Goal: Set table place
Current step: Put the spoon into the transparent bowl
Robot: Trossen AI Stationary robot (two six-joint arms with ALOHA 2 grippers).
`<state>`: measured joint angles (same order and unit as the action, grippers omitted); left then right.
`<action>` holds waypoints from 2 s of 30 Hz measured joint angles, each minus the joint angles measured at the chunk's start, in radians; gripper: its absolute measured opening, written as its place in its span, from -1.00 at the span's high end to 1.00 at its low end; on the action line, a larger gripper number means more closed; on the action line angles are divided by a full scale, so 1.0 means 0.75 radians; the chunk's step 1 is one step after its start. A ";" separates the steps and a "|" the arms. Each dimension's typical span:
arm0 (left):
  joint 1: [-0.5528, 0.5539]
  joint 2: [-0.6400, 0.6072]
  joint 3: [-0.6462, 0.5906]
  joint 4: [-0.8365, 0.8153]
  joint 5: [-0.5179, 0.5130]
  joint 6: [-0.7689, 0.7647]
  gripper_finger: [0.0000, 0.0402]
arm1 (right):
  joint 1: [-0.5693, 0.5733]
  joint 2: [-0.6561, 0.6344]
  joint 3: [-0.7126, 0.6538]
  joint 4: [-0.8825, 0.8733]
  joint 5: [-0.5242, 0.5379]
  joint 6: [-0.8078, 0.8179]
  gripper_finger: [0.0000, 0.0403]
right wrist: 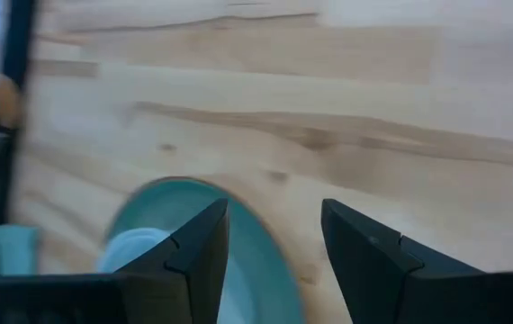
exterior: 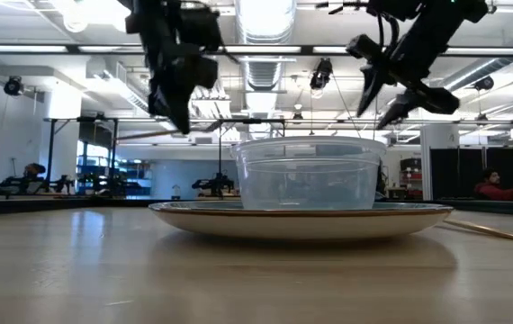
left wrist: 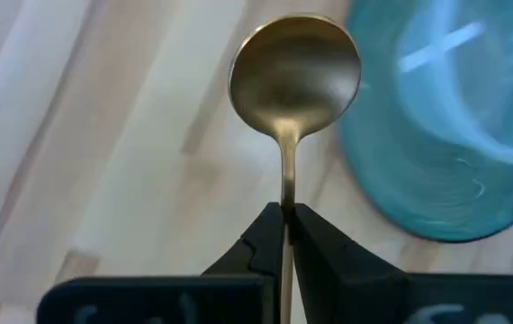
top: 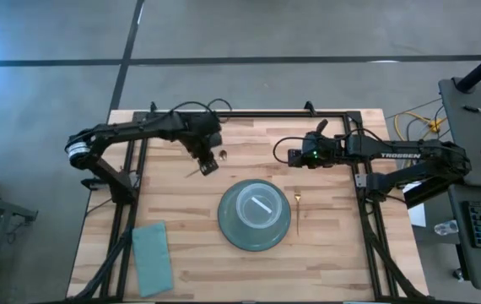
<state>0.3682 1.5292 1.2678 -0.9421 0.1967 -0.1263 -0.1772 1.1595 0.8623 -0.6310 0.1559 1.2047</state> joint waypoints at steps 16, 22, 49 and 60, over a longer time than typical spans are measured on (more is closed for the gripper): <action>-0.388 0.108 0.047 0.327 0.080 -0.126 1.00 | 0.269 0.011 0.001 0.214 -0.007 0.222 0.15; -0.482 0.179 0.103 0.348 0.063 -0.220 1.00 | 0.407 0.016 0.001 0.224 0.069 0.309 0.15; -0.589 0.519 0.494 0.187 0.007 -0.387 1.00 | 0.624 0.221 -0.001 0.450 0.059 0.254 0.15; -0.585 0.517 0.485 0.185 0.005 -0.412 1.00 | 0.623 0.344 -0.001 0.640 0.037 0.227 0.15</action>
<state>-0.0705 1.9172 1.6314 -0.8033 0.2005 -0.4355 0.2897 1.4177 0.8616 -0.1512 0.1838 1.3750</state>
